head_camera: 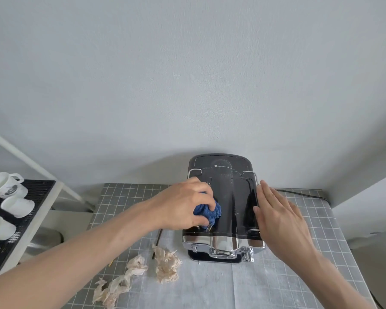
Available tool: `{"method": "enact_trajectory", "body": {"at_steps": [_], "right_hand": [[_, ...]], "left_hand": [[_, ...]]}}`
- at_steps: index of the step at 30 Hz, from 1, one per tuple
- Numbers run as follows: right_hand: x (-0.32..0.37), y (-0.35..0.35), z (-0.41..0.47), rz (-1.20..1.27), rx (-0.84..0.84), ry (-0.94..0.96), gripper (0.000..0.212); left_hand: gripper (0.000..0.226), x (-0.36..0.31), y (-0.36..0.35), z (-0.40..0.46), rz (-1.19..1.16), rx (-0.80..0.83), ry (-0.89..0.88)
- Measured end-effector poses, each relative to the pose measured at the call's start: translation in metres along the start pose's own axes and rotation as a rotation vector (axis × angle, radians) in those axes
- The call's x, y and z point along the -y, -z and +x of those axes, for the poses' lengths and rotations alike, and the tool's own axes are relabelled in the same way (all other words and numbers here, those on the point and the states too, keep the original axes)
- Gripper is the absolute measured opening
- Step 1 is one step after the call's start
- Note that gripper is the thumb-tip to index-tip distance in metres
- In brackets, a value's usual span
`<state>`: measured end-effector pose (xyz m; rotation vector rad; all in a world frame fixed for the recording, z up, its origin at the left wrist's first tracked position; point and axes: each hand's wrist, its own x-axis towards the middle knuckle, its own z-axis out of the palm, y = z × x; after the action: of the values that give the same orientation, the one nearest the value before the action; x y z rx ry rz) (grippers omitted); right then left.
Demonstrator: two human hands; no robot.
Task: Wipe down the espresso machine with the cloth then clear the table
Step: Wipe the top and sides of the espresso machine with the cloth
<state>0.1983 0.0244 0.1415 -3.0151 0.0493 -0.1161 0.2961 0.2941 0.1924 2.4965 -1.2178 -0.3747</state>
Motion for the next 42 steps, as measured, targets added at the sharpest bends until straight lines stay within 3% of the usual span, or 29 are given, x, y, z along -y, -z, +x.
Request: {"method": "enact_trajectory", "body": {"at_steps": [8, 17, 26, 42], "right_hand": [[-0.004, -0.002, 0.001, 0.048, 0.022, 0.012, 0.055], [-0.004, -0.001, 0.0, 0.021, 0.025, 0.016, 0.056], [0.001, -0.001, -0.002, -0.008, 0.015, -0.008, 0.056], [-0.007, -0.006, -0.002, 0.029, -0.017, 0.013, 0.055]], "left_hand": [[0.029, 0.0, -0.008, 0.024, 0.041, -0.208, 0.169], [0.019, -0.006, -0.022, 0.048, 0.245, -0.413, 0.308], [0.02, -0.014, -0.007, -0.006, 0.036, -0.099, 0.045], [0.016, 0.002, -0.027, 0.047, 0.116, -0.459, 0.272]]}}
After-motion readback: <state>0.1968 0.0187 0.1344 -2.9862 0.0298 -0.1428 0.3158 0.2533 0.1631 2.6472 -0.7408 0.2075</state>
